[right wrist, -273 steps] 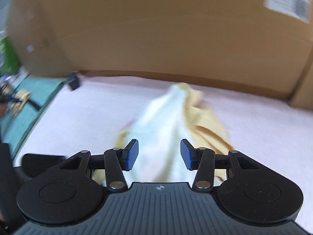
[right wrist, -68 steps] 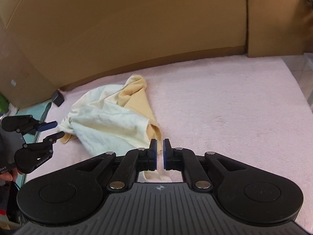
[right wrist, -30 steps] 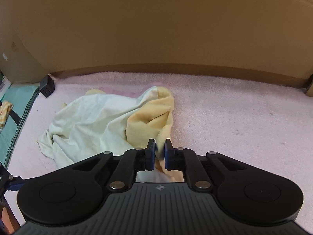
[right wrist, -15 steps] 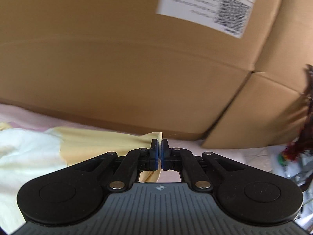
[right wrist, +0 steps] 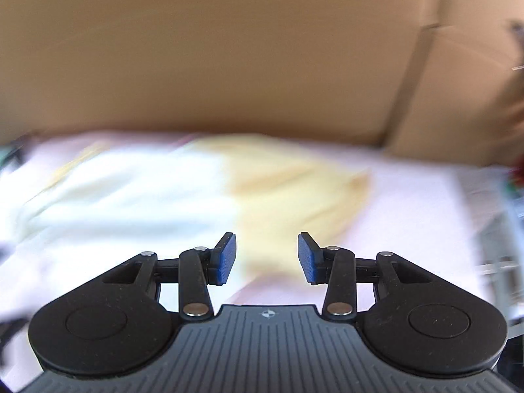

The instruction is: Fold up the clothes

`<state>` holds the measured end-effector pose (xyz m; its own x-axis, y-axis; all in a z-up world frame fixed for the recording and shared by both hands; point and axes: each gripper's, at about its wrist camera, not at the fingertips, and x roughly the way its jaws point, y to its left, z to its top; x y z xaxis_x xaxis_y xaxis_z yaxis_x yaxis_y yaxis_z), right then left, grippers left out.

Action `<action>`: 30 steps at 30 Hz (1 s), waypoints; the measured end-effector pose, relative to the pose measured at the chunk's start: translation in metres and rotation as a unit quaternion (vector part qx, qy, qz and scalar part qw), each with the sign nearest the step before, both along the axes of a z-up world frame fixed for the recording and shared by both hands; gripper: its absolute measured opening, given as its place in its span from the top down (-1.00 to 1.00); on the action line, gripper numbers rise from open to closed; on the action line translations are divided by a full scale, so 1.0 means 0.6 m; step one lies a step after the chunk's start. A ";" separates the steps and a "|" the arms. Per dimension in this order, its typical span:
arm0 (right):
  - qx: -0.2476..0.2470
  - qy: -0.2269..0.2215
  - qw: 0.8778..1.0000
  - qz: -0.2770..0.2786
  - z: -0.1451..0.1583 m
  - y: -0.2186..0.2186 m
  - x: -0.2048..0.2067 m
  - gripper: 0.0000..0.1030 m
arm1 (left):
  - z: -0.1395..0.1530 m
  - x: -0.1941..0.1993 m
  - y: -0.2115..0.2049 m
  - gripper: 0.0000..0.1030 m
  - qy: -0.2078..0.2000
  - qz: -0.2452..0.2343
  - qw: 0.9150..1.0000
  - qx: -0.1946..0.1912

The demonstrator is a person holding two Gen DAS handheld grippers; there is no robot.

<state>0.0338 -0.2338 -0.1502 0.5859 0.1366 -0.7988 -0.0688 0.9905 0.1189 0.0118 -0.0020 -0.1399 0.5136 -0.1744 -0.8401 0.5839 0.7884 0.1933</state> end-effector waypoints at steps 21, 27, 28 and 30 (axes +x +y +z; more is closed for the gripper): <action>0.032 0.072 0.993 0.086 -0.042 0.104 -0.109 0.83 | -0.017 0.066 0.071 -0.67 0.079 0.125 0.982 -0.115; 0.225 0.053 0.972 -0.043 -0.014 0.011 -0.096 0.88 | -0.029 0.106 0.093 -0.23 0.132 0.166 0.956 -0.201; 0.240 0.048 0.968 -0.056 -0.009 -0.001 -0.095 0.88 | -0.031 0.113 0.097 -0.08 0.140 0.173 0.951 -0.215; 0.258 0.040 0.962 -0.075 -0.001 -0.019 -0.091 0.88 | -0.034 0.125 0.107 -0.03 0.154 0.187 0.940 -0.238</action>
<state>-0.0209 -0.2453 -0.1509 0.5695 0.4458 -0.6906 0.1002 0.7962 0.5967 0.0869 0.0619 -0.1602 0.3594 -0.4242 -0.8312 0.2187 0.9042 -0.3669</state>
